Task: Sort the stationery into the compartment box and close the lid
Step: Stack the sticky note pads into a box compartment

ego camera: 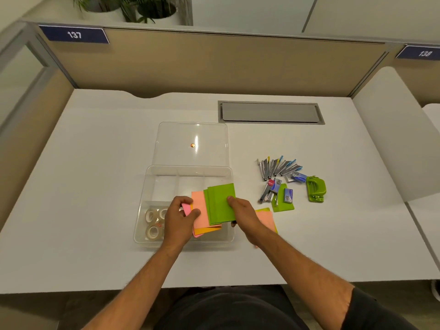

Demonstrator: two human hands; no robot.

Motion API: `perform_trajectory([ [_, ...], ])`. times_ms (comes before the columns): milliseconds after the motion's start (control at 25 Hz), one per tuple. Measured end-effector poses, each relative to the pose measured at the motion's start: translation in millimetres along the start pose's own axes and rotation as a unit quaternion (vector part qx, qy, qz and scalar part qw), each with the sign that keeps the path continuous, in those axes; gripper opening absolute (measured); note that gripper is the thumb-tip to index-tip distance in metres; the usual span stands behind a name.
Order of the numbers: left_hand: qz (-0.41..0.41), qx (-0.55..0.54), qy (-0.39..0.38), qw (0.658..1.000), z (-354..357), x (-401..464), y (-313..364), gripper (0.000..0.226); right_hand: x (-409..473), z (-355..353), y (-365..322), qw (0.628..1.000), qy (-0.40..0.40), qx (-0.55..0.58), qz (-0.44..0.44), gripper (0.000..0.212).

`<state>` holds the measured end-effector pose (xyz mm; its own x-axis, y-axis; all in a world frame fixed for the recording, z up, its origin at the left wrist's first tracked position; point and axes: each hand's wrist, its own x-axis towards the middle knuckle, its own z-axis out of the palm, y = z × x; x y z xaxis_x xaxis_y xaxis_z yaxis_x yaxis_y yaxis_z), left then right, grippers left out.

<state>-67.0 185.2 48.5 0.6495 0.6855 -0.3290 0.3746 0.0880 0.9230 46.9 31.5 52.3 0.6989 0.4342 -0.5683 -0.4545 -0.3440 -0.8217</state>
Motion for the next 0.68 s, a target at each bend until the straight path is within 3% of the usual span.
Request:
perform_trajectory([
  [200,0.004,0.001,0.026,1.0,-16.2,2.1,-1.5,0.037,2.9,-8.0,-3.6,0.998,0.032,0.018,-0.058,0.009],
  [280,-0.006,0.009,0.039,0.999,-23.1,4.4,-2.0,0.035,4.7,-15.6,-2.6,0.994,0.085,0.017,-0.061,0.015],
  [400,-0.005,0.03,0.061,0.998,-30.7,6.9,-1.5,0.034,9.0,-25.7,4.9,0.984,0.146,-0.085,-0.064,0.017],
  [520,-0.005,0.033,0.063,0.997,-33.0,7.6,-0.5,0.032,10.9,-22.1,10.2,0.973,0.117,-0.194,-0.042,0.013],
  [680,0.001,0.03,0.058,0.998,-31.3,8.4,2.1,0.033,10.4,-4.9,9.5,0.945,0.09,-0.314,-0.032,0.024],
])
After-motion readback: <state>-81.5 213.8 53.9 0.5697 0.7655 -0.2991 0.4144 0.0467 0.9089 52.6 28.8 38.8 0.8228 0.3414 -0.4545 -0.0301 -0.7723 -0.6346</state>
